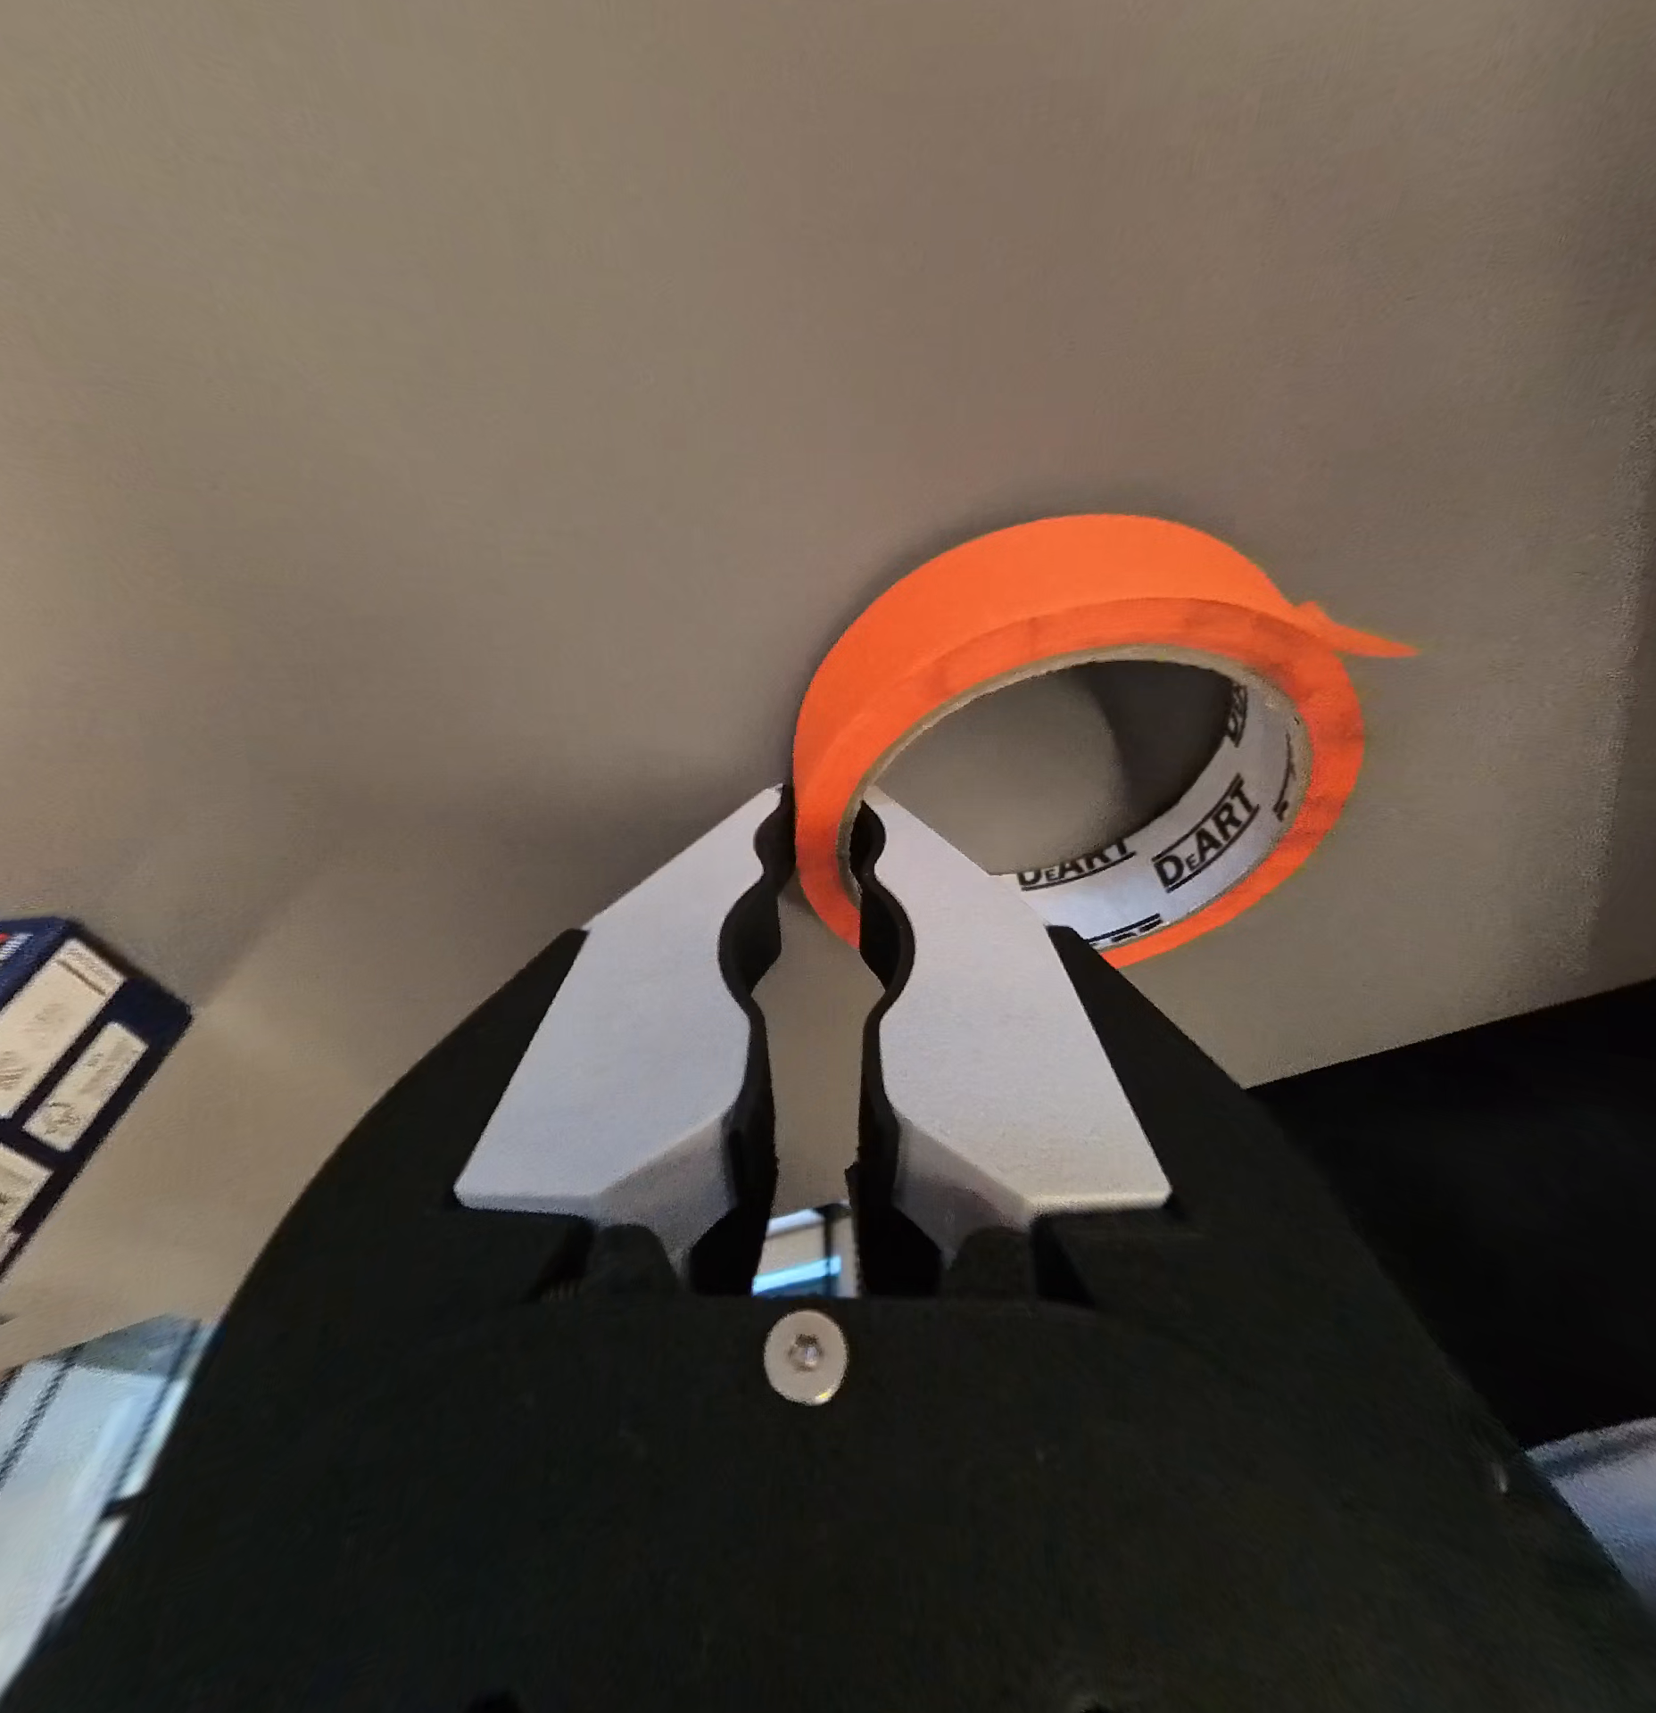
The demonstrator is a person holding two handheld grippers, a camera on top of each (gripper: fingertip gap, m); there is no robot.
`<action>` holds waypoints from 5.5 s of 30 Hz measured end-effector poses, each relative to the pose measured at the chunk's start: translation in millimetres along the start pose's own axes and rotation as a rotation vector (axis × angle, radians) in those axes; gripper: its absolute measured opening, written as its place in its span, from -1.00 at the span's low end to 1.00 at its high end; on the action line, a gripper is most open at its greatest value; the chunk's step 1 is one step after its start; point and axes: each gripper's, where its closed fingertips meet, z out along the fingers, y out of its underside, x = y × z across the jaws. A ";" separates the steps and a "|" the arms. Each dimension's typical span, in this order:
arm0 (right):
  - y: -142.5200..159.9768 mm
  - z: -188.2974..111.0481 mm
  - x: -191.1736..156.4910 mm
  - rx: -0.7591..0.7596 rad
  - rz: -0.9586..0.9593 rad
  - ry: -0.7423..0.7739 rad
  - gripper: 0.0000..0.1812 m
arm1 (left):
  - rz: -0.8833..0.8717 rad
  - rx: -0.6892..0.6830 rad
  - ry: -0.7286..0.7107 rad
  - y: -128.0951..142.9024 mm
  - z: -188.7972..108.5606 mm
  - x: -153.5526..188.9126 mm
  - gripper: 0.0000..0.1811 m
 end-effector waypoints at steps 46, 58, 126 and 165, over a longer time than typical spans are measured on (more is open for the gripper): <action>-402.4 -156.5 -199.1 1.266 0.821 -0.572 -1.00 | 0.524 0.928 0.645 97.9 -186.0 -258.7 -0.69; -411.7 -124.9 -205.4 1.048 0.875 -0.491 -1.00 | 0.617 0.781 0.593 89.4 -158.7 -263.0 -0.52; -409.3 -120.4 -211.5 0.993 0.769 -0.429 -1.00 | 0.405 0.979 1.031 111.9 -136.3 -214.3 -1.00; -409.6 -119.8 -209.8 0.982 0.792 -0.438 -1.00 | 0.499 1.180 0.962 105.0 -117.5 -215.6 -1.00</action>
